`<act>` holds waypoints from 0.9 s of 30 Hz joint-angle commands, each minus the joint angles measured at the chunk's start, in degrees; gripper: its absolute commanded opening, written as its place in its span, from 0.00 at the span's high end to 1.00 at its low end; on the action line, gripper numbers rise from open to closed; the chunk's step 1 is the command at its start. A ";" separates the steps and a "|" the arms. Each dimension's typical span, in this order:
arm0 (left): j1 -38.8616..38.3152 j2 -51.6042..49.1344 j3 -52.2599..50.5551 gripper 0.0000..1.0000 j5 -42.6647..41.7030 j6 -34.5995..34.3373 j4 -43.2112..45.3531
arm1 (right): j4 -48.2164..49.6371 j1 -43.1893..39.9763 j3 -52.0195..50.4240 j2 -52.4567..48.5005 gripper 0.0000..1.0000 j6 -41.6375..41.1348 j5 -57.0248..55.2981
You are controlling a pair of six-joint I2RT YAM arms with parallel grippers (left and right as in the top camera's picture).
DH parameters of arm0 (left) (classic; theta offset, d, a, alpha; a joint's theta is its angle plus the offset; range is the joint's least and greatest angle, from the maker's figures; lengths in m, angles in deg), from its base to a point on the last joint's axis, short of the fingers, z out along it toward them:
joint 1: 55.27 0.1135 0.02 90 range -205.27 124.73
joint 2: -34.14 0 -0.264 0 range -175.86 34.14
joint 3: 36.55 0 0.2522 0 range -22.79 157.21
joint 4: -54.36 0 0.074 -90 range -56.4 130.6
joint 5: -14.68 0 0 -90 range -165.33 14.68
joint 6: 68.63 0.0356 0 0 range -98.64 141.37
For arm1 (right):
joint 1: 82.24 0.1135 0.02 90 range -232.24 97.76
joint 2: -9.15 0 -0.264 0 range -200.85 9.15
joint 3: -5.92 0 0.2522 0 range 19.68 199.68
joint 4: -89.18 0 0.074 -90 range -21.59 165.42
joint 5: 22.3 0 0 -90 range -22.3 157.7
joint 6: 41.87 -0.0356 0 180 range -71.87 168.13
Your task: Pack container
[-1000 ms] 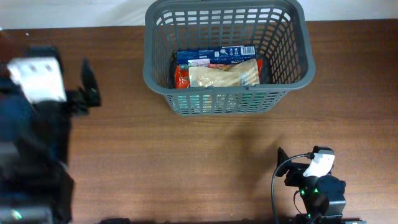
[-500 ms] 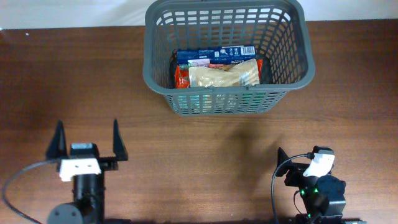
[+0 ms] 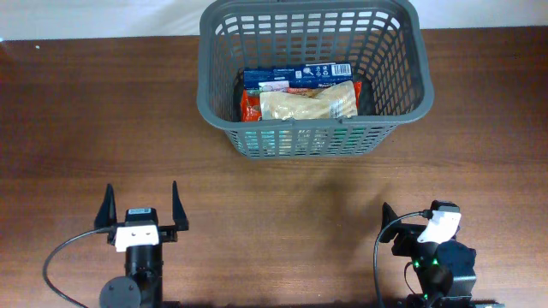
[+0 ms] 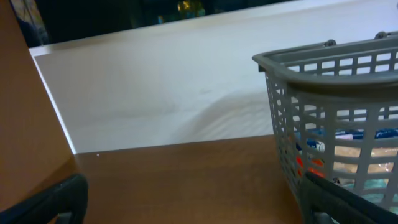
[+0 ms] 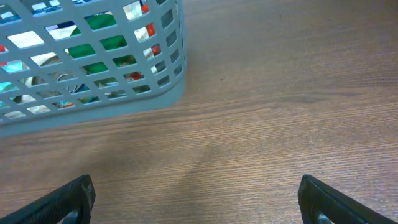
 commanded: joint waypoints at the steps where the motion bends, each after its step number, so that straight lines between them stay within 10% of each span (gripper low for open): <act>1: 0.37 0.66 -1.66 0.01 0.66 0.72 0.28 | 0.02 0.50 -0.42 0.63 0.01 -0.46 -0.68; 27: 0.46 0.59 -9.84 0.01 0.66 0.72 -2.05 | 0.02 0.50 -0.42 0.63 0.01 -0.46 -0.68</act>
